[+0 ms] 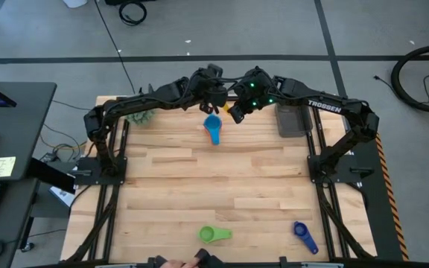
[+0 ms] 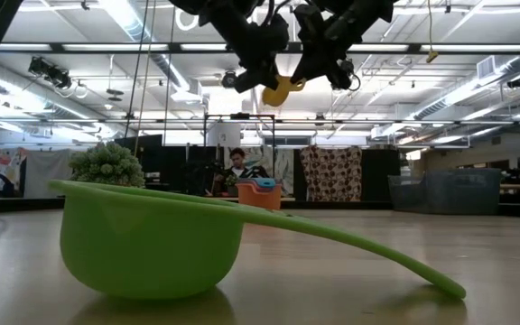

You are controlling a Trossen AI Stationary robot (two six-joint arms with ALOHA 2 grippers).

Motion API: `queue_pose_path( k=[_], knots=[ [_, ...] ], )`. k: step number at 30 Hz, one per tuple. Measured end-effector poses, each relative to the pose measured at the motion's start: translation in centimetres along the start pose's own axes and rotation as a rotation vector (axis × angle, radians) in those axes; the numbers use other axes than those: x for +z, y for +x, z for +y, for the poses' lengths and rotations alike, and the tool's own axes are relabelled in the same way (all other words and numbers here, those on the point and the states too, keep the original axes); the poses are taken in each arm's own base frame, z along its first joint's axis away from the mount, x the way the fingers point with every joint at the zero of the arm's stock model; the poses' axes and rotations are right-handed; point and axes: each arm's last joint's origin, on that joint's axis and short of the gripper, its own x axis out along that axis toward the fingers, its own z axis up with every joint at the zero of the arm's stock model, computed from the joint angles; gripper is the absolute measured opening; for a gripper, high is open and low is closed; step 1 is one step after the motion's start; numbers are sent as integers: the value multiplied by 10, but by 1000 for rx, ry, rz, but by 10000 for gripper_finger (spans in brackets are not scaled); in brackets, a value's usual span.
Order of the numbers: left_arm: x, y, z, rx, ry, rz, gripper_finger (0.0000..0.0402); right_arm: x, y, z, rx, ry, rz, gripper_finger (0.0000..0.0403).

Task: Nest measuring cups in basket
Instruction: Stack the yellow measuring cup on top of the light blue measuring cup

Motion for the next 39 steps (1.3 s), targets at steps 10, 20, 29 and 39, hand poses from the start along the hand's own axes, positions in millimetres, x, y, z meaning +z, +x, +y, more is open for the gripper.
queue_pose_path(
  k=[10,20,29,39],
  knots=[
    [-4,-12,9,26,-8,7,66,3,-1,1,6,-9,-32,12],
    [-9,-14,-1,-86,19,62,66,4,1,2,18,-27,-39,12],
    [-15,-13,-3,-111,-5,94,67,4,1,3,51,-43,-35,12],
    [-18,-11,1,-74,-55,124,67,5,1,3,53,-41,-42,12]
  ],
)
